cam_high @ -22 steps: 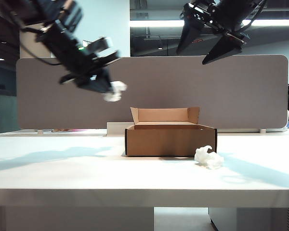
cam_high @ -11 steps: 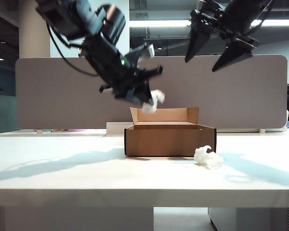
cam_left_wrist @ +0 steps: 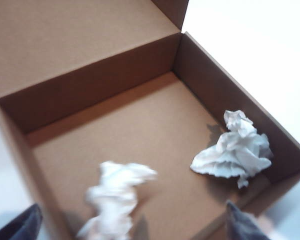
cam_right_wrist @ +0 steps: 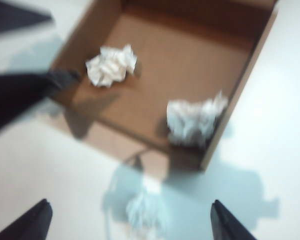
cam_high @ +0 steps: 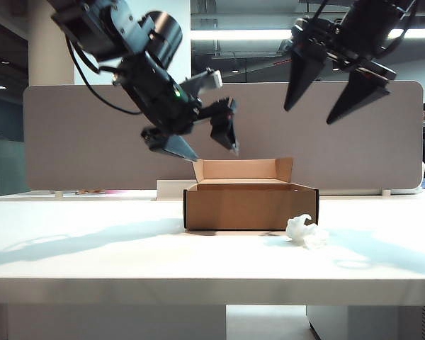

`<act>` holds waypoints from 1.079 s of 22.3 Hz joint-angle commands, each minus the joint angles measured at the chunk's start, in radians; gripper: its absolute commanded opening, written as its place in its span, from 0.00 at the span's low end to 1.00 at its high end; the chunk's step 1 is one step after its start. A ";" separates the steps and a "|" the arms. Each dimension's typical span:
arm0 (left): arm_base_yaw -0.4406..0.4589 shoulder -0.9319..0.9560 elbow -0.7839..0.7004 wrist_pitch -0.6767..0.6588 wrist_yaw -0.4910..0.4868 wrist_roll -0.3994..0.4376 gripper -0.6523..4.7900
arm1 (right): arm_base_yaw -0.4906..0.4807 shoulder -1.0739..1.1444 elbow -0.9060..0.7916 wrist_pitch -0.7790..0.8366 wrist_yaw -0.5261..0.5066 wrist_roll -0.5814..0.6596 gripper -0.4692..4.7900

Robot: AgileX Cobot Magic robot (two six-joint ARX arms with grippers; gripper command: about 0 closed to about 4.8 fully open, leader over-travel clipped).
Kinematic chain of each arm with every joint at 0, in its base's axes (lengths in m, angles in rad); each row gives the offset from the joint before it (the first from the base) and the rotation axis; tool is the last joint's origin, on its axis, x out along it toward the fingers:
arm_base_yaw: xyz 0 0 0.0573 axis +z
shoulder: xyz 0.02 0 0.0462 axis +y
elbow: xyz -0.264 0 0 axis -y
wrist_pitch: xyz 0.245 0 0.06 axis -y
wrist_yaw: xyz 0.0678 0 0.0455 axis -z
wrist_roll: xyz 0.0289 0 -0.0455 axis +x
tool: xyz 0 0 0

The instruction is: Pick up all the paper balls on the table and put them in the paper box.

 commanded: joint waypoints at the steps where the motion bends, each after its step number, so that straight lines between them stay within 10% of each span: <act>1: 0.011 -0.061 0.005 -0.059 0.001 -0.001 1.00 | 0.005 0.006 -0.007 -0.084 -0.007 -0.006 0.91; 8: 0.031 -0.168 0.005 -0.214 0.006 -0.001 0.69 | 0.011 0.036 -0.102 -0.080 -0.074 -0.005 0.91; 13: 0.032 -0.206 0.005 -0.332 0.071 0.000 0.22 | 0.023 0.066 -0.139 -0.050 -0.074 -0.005 0.91; 24: 0.032 -0.223 0.005 -0.504 0.114 0.037 0.20 | 0.090 0.186 -0.145 0.037 0.057 -0.001 0.91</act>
